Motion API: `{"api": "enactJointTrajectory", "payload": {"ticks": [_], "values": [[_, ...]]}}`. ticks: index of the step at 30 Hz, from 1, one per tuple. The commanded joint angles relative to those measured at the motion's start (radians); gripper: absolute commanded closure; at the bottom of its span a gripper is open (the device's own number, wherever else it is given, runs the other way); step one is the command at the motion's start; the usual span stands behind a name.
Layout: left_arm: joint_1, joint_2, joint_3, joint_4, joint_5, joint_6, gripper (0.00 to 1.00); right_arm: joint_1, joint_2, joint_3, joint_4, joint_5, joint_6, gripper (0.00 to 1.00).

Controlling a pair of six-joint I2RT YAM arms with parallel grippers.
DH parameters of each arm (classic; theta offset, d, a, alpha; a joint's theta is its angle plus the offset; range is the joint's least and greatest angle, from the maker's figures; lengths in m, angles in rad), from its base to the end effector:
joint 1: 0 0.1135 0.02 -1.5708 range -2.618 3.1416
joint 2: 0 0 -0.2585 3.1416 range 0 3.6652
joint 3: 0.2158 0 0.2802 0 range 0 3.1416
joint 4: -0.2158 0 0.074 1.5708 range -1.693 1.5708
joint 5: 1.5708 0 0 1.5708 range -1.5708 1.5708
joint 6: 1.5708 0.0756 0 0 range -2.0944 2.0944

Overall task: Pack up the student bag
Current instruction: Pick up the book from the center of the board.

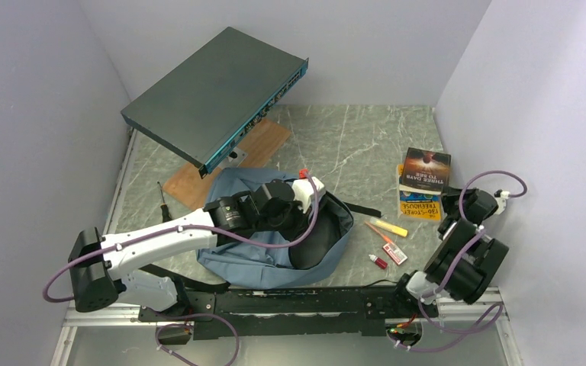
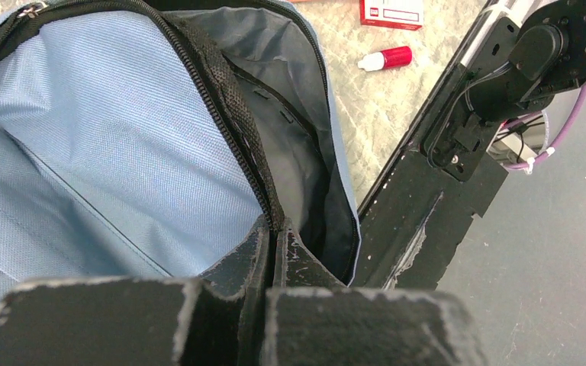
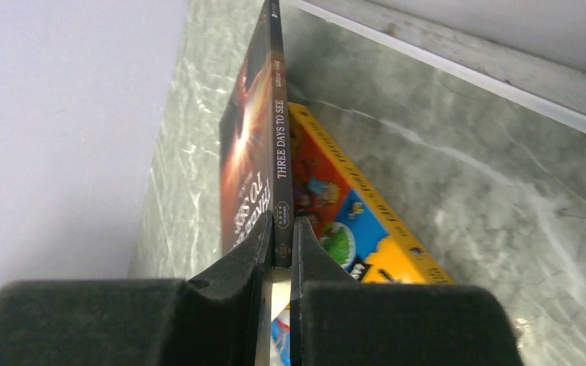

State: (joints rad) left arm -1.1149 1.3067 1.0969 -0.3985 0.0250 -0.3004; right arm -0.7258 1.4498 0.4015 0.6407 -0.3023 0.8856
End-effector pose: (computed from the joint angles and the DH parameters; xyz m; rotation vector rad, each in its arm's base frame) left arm 0.1548 -0.3200 0.2792 0.9256 2.1077 -0.8033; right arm 0.2480 -0.1900 0.1049 1.2850 1.5074 0.4027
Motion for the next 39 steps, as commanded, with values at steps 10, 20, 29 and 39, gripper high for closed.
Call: {"api": "enactJointTrajectory", "payload": {"ticks": [10, 20, 29, 39], "values": [[0.007, -0.075, -0.020, 0.062, -0.117, -0.036, 1.00, 0.384, -0.415, 0.423, -0.731, 0.134, -0.333, 1.00], [0.011, -0.140, -0.054, 0.089, -0.247, -0.048, 1.00, 0.612, -0.492, 0.754, -1.280, -0.170, -0.402, 1.00], [0.012, -0.189, -0.100, 0.131, -0.349, -0.049, 1.00, 0.612, -0.634, 0.857, -1.655, -0.371, -0.438, 1.00], [0.012, -0.234, -0.116, 0.159, -0.409, -0.037, 1.00, 0.612, -0.680, 0.778, -1.714, -0.558, -0.361, 1.00]]}}
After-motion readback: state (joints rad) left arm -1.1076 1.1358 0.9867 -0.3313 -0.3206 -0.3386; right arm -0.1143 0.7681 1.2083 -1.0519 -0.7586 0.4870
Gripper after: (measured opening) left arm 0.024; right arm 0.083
